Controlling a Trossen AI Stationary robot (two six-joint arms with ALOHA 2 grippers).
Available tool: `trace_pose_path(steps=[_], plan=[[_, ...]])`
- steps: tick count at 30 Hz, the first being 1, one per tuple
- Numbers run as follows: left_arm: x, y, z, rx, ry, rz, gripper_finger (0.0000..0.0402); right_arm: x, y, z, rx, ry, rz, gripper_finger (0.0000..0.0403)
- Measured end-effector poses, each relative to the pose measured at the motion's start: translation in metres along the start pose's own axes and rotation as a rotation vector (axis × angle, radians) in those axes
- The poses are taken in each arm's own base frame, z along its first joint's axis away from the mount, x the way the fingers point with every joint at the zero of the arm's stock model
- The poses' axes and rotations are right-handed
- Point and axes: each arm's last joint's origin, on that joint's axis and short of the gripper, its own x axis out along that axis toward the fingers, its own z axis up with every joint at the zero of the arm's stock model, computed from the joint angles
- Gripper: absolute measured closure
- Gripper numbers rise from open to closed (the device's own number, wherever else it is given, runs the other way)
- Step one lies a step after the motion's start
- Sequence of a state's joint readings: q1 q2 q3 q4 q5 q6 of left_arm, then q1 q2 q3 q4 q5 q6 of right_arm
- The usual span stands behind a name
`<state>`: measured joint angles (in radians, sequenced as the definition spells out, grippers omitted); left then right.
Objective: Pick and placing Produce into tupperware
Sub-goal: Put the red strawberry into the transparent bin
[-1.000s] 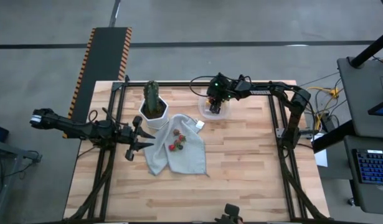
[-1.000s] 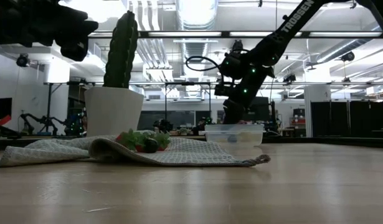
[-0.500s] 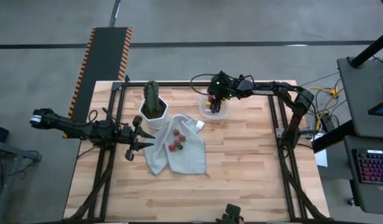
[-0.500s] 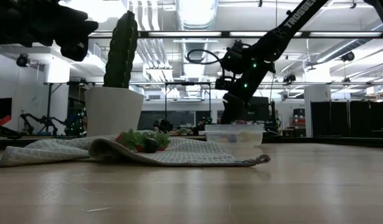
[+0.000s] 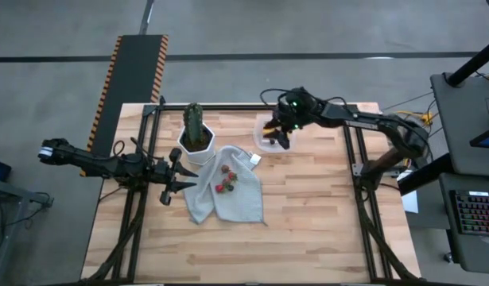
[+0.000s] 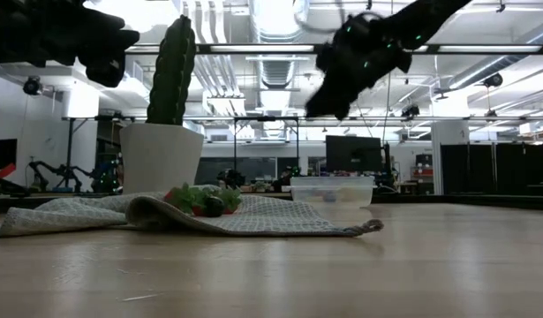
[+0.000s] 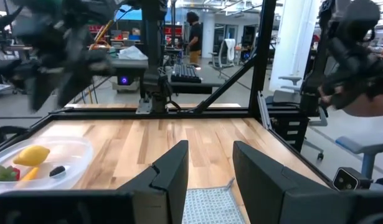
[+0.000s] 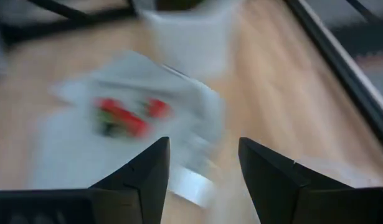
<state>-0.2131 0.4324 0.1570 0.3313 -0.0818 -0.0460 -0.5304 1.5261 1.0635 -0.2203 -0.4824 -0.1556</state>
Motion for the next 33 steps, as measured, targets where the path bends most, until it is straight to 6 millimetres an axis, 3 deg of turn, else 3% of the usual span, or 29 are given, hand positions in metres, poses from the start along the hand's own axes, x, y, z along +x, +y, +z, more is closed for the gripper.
trace_pose_path(steps=[6, 13, 20, 33], plan=[[0.000, 0.000, 0.000, -0.002, 0.001, 0.000, 0.0288, -0.013, 0.053, 0.001, -0.175, -0.228, 0.276, 0.0220], [0.001, 0.000, -0.002, -0.003, 0.014, 0.001, 0.0288, -0.012, 0.095, -0.025, -0.316, -0.322, 0.377, 0.0220], [0.004, 0.000, -0.005, -0.051, 0.041, 0.001, 0.0288, 0.000, 0.102, -0.041, -0.318, -0.294, 0.381, 0.0222], [0.026, -0.001, -0.019, -0.085, 0.222, 0.045, 0.0288, 0.003, 0.102, -0.038, -0.306, -0.322, 0.365, 0.0226]])
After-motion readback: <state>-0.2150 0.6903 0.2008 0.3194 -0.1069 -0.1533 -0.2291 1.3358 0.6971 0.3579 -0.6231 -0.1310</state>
